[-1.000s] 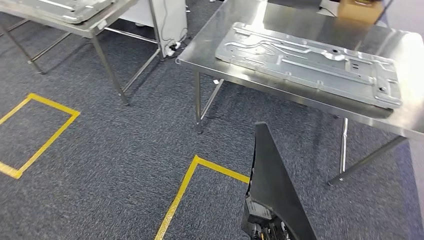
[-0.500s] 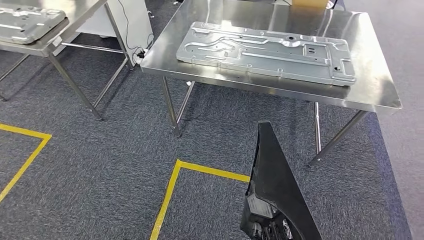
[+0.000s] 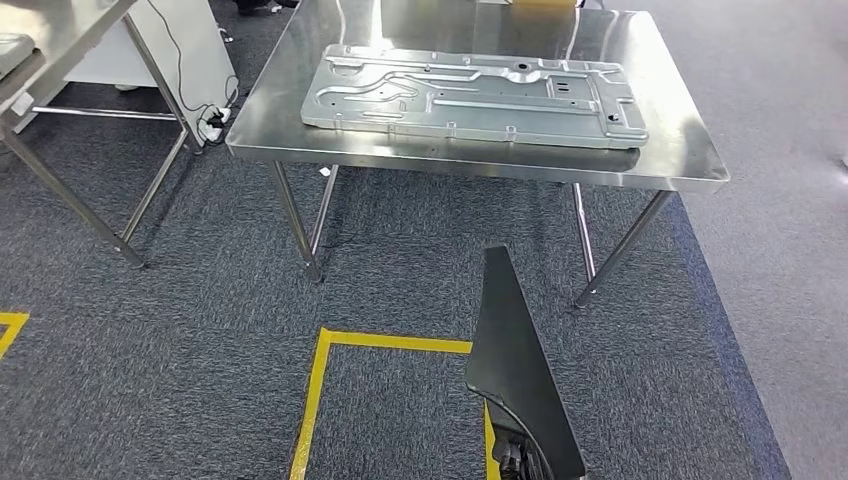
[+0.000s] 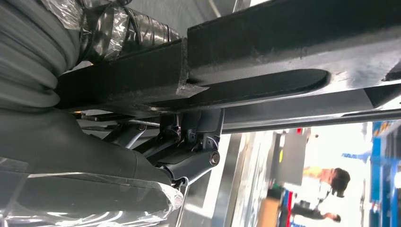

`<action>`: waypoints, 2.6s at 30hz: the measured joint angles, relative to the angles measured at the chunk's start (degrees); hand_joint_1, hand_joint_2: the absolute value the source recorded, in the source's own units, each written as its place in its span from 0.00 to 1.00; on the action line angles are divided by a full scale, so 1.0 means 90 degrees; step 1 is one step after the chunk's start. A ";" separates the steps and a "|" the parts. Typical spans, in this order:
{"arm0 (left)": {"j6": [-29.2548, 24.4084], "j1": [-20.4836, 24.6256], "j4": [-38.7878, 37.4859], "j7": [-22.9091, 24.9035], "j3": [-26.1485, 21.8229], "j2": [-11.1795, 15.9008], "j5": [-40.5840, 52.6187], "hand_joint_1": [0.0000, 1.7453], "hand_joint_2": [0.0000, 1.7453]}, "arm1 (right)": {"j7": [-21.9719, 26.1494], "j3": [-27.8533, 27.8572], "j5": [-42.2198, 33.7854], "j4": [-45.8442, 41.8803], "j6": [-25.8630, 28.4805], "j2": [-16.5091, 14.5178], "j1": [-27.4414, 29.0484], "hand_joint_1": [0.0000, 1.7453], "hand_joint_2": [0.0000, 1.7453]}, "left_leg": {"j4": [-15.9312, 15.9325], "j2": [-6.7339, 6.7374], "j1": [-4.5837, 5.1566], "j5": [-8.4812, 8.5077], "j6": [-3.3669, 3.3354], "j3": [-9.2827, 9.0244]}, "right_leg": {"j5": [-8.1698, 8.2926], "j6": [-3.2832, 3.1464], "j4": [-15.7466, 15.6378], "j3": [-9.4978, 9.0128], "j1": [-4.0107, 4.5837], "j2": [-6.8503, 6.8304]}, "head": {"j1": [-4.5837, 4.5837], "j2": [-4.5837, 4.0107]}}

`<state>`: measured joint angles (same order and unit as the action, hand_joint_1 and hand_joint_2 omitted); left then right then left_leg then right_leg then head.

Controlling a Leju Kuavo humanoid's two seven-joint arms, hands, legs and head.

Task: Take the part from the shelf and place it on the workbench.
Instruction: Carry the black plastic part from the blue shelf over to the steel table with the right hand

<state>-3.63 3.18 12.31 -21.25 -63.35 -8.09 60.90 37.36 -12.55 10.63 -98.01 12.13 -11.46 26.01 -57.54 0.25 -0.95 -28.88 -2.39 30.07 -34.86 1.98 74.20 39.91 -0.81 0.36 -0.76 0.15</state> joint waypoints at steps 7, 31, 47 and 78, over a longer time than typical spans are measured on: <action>-0.0004 0.0040 0.0000 -0.0033 -0.0005 -0.0005 0.0097 0.00 0.00 | -0.0234 -0.0093 -0.0064 0.0050 0.0124 0.0057 -0.0023 1.00 1.00 | -0.0010 0.0068 0.0042 -0.0049 0.0133 -0.0013 | 0.0777 -0.0183 -0.1757 -0.0884 0.0083 -0.0068 | -0.0001 0.0000; -0.0043 0.0040 0.0010 -0.0066 -0.0094 0.0098 0.0537 0.00 0.00 | -0.2510 0.0015 0.5315 -0.0567 0.3018 0.0086 -0.0369 1.00 1.00 | 0.0005 0.0023 0.0028 -0.0025 -0.0037 0.0020 | 0.0060 0.0002 0.0104 0.0072 -0.0011 -0.0071 | 0.0002 0.0000; 0.0043 0.0087 0.0017 -0.0064 -0.0029 0.0164 0.0727 0.00 0.00 | -0.2877 0.0780 0.7018 -0.1277 0.3063 -0.0275 -0.0917 1.00 1.00 | -0.1696 -0.0021 0.0008 -0.0387 0.0314 0.1047 | 0.0446 -0.0394 -0.1840 -0.1299 0.0026 -0.0027 | 0.0013 0.0000; 0.0271 0.0338 0.0019 0.0414 0.0288 0.0210 0.1205 0.00 0.00 | -0.4602 -0.0898 0.4628 0.1497 0.0876 0.0945 -0.4352 1.00 1.00 | -0.1470 -0.0060 0.0043 -0.0947 0.0251 0.0803 | 0.0723 -0.0460 -0.1741 -0.0938 0.0090 -0.0168 | 0.0002 0.0000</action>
<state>-1.19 6.22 12.48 -17.52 -60.76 -6.20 71.75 -4.05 -20.64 52.29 -84.54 20.01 -2.96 -13.16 -70.77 -0.29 -0.56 -37.40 -0.14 37.29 -28.35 -2.16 58.54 31.47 0.00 -1.15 -0.74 0.15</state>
